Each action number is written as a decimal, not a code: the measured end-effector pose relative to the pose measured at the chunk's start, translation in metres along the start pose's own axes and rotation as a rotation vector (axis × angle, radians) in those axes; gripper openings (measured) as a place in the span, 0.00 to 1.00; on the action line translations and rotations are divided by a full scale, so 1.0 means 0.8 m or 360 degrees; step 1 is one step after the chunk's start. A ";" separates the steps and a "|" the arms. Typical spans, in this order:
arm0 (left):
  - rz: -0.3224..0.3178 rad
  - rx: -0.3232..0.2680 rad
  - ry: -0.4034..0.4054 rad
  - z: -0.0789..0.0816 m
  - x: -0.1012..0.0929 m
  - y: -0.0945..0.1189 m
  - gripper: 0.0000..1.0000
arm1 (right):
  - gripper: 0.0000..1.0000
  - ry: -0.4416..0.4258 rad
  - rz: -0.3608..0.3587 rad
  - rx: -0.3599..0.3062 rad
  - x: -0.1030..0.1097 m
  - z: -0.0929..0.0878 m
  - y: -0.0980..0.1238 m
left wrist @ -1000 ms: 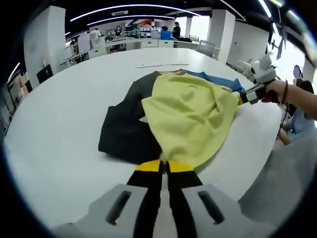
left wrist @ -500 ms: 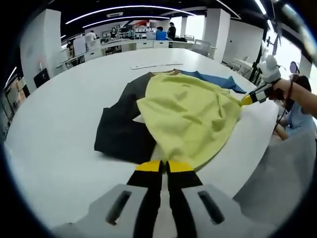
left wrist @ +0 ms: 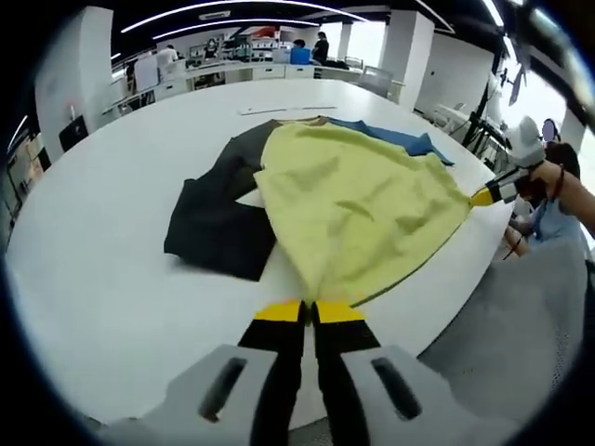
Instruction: Fold the garment on the visible template until the final outline fits inside the template.
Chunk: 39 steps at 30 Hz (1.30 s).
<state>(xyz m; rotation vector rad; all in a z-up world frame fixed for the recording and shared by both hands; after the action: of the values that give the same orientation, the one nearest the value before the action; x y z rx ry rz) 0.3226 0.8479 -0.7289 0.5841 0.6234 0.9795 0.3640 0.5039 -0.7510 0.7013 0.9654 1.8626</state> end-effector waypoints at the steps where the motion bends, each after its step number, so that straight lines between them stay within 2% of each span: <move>1: 0.0001 0.0006 0.0004 -0.002 0.000 0.001 0.00 | 0.00 0.0009 -0.0007 -0.0003 0.000 -0.002 0.002; 11: -0.0044 0.0096 0.0033 -0.023 -0.010 0.006 0.00 | 0.00 -0.0051 -0.0033 0.0012 -0.007 -0.027 0.020; 18: -0.0020 0.0189 0.0045 -0.042 -0.008 0.006 0.00 | 0.00 -0.0046 -0.0021 0.0031 0.002 -0.038 0.025; 23: -0.0009 0.0212 0.0086 -0.051 -0.004 0.010 0.00 | 0.00 -0.0009 -0.0015 0.0081 0.011 -0.052 0.020; 29: -0.0012 0.0232 0.0142 -0.060 -0.003 0.012 0.00 | 0.00 -0.0019 -0.0040 0.0085 0.010 -0.057 0.018; 39: -0.0011 0.0294 0.0106 -0.067 -0.008 0.011 0.00 | 0.00 0.0006 -0.0056 0.0091 0.008 -0.060 0.021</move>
<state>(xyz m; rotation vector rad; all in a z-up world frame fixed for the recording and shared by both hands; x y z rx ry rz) 0.2768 0.8556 -0.7579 0.7137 0.7801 0.9435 0.3162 0.4887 -0.7621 0.7110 1.0303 1.8123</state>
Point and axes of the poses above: the point that each gripper's makers call its tool centre point, and the gripper's own axes: y roughly backward along the fingers, x roughly to its left, z roughly out of its top, the point moved 1 cm from there along y, roughly backward along the fingers, and after that the axes turned 9 degrees about -z, right-handed, at the moved point
